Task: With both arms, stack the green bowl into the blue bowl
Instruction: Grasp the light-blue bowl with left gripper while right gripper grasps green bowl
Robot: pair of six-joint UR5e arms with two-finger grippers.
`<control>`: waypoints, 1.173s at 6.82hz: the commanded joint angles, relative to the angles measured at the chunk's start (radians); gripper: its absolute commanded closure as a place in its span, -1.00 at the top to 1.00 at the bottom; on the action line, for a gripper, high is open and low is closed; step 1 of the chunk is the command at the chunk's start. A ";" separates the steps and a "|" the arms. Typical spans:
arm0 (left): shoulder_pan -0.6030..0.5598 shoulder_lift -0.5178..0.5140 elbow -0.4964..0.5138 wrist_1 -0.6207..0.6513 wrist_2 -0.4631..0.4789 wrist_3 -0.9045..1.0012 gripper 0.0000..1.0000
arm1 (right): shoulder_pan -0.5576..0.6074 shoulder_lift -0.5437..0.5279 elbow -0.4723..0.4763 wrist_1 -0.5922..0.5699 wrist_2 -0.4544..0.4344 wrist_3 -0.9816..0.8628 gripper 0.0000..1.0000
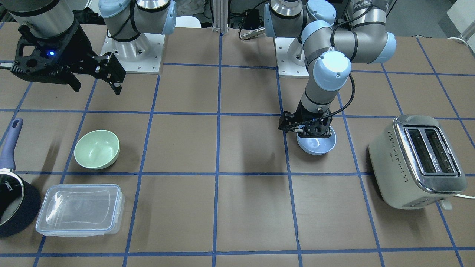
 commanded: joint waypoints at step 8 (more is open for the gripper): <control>-0.059 -0.044 0.155 -0.080 -0.007 -0.081 -1.00 | -0.344 0.157 0.387 -0.477 -0.045 -0.264 1.00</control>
